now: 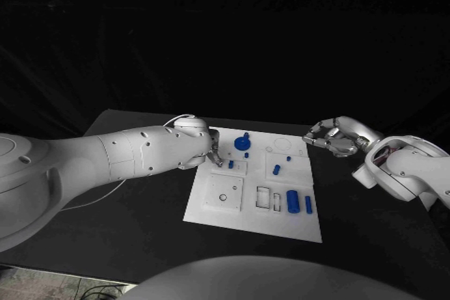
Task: Assemble the parts on the task board
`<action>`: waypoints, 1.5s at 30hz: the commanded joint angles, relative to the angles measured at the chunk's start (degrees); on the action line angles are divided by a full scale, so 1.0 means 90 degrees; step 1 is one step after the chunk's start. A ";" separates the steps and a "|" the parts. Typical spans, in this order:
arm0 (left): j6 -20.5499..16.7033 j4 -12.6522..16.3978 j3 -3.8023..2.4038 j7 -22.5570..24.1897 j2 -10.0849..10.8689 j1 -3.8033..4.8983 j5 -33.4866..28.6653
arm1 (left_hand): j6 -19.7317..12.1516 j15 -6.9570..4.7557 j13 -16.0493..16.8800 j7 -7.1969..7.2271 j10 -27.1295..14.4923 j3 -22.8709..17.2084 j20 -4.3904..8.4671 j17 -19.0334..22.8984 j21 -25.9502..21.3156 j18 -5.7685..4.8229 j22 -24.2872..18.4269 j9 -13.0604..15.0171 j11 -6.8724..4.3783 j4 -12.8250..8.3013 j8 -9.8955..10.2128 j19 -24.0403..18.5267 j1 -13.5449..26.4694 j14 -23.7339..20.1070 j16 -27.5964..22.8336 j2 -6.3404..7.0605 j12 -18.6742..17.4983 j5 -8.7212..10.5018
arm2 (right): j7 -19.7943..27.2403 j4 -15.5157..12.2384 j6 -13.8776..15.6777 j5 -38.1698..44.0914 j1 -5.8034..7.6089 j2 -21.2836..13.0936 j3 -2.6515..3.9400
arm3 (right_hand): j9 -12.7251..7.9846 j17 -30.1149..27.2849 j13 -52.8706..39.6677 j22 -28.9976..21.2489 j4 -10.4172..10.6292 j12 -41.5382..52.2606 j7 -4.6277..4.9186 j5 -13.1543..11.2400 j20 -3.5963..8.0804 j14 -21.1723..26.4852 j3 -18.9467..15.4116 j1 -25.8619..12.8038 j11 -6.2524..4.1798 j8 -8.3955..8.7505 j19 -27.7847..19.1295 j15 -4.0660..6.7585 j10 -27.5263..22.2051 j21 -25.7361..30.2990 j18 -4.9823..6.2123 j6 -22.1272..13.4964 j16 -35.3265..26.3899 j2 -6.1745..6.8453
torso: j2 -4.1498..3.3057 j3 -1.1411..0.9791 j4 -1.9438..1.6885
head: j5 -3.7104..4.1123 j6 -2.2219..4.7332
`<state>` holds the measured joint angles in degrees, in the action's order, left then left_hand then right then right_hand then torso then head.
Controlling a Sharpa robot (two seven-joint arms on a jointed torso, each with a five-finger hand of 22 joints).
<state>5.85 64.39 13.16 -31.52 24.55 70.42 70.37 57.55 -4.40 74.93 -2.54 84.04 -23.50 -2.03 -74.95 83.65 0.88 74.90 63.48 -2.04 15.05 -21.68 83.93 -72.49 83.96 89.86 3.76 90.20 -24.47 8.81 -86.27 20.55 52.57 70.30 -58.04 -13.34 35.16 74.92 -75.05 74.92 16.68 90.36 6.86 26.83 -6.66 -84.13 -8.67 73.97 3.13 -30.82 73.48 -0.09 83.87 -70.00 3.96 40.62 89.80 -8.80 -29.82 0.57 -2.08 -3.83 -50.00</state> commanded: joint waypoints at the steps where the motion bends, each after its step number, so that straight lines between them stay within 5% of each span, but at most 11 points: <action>1: 0.0010 -0.0036 -0.0004 0.0107 -0.0030 -0.0034 0.0090 | 0.0083 -0.0021 0.1675 0.0102 0.0662 -0.0592 0.0023 -0.1672 -0.0025 0.0087 0.1431 -0.0012 -0.0017 -0.0626 0.0035 0.0236 -0.0003 0.0671 0.0016 -0.0044 -0.0023 -0.0040 | 0.0039 -0.0009 -0.0015 0.0021 -0.0003 0.0000 0.0000 | -0.0006 0.1675 -0.1662 0.0923 -0.0028 -0.0040 -0.0003 0.0024 -0.0014 -0.0653 0.0014 0.0039 -0.0010 0.0041 -0.0037 -0.0024 0.0681 0.0036 0.0128 0.0002 0.0022 -0.0019 | 0.0004 0.0005 -0.0008 | 0.0017 0.0000; 26: -0.0063 -0.0135 -0.0012 0.0196 -0.0084 -0.0092 0.0080 | 0.0095 -0.0019 0.1675 0.0102 0.0662 -0.0582 0.0020 -0.1672 -0.0032 0.0089 0.1429 -0.0027 -0.0015 -0.0630 0.0045 0.0232 0.0008 0.0671 0.0016 -0.0042 -0.0023 -0.0029 | 0.0035 -0.0021 -0.0015 0.0020 -0.0003 -0.0017 0.0000 | -0.0008 0.1675 -0.1662 0.0924 -0.0025 -0.0040 -0.0001 0.0023 -0.0014 -0.0653 0.0013 0.0040 -0.0010 0.0046 -0.0034 -0.0024 0.0681 0.0035 0.0127 -0.0005 0.0022 -0.0017 | 0.0030 0.0018 -0.0034 | 0.0054 0.0000; 36: -0.0012 -0.0165 -0.0012 0.0183 -0.0117 -0.0106 0.0034 | 0.0144 -0.0004 0.1675 0.0103 0.0662 -0.0395 0.0000 -0.1672 -0.0065 0.0096 0.1420 -0.0164 -0.0007 -0.0492 0.0160 0.0209 0.0253 0.0671 0.0016 -0.0065 -0.0023 0.0261 | 0.0030 -0.0025 -0.0022 0.0021 -0.0003 -0.0017 0.0000 | -0.0009 0.1675 -0.1662 0.0925 -0.0025 -0.0040 -0.0001 0.0024 -0.0013 -0.0653 0.0014 0.0043 -0.0010 0.0048 -0.0032 -0.0023 0.0681 0.0032 0.0127 -0.0008 0.0022 -0.0018 | 0.0036 0.0022 -0.0043 | 0.0063 0.0000; 45: 0.0037 -0.0179 -0.0012 0.0178 -0.0128 -0.0135 0.0011 | 0.0172 -0.0002 0.1675 0.0110 0.0662 -0.0198 -0.0005 -0.1672 -0.0113 0.0108 0.1405 -0.0239 -0.0006 -0.0333 0.0226 0.0180 0.0453 0.0671 0.0016 -0.0068 -0.0023 0.0295 | 0.0029 -0.0029 -0.0017 0.0021 -0.0003 -0.0027 0.0000 | -0.0009 0.1675 -0.1662 0.0925 -0.0025 -0.0040 -0.0001 0.0024 -0.0013 -0.0653 0.0014 0.0043 -0.0010 0.0048 -0.0032 -0.0023 0.0681 0.0032 0.0127 -0.0008 0.0022 -0.0018 | 0.0042 0.0026 -0.0048 | 0.0073 0.0000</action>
<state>5.42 62.76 13.01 -30.27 23.54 69.46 70.76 57.55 -4.40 74.93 -2.54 84.04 -25.60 -2.03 -74.92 82.75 0.88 74.90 61.41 -2.04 12.00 -19.91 83.93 -69.07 83.96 89.86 3.11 90.20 -22.00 8.83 -86.44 20.58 52.56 70.30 -58.25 -13.34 35.17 74.90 -75.09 74.94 16.69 90.35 6.86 26.83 -6.66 -84.13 -8.67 73.96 3.24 -30.59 73.48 -0.09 83.76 -70.00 3.96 40.62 89.80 -8.80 -29.46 0.78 -2.49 -3.19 -50.00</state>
